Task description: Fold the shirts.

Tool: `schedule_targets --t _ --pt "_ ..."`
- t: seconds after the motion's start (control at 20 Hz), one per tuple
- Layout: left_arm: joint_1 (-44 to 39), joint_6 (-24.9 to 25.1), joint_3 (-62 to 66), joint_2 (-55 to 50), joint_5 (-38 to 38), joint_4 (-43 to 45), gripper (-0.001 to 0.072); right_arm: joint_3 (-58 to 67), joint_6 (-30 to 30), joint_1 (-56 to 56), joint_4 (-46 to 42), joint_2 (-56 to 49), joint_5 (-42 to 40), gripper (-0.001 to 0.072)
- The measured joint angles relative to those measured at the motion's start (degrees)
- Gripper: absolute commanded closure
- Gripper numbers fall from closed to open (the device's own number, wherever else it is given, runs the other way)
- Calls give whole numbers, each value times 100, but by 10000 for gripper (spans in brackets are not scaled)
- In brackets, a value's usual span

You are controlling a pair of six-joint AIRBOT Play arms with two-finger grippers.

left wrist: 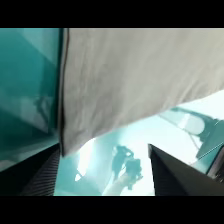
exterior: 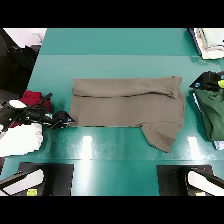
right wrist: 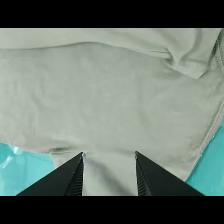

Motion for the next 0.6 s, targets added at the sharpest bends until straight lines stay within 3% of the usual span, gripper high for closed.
schedule_targets --t 0.15,0.25,0.6 --pt "-2 61 -42 0 271 -55 354 0 0 -2 0 11 28 345" --pt "-2 90 -55 0 387 -109 684 0 0 -2 0 15 37 345" --pt "-2 249 24 87 260 -321 687 -614 7 -221 -2 236 79 345"
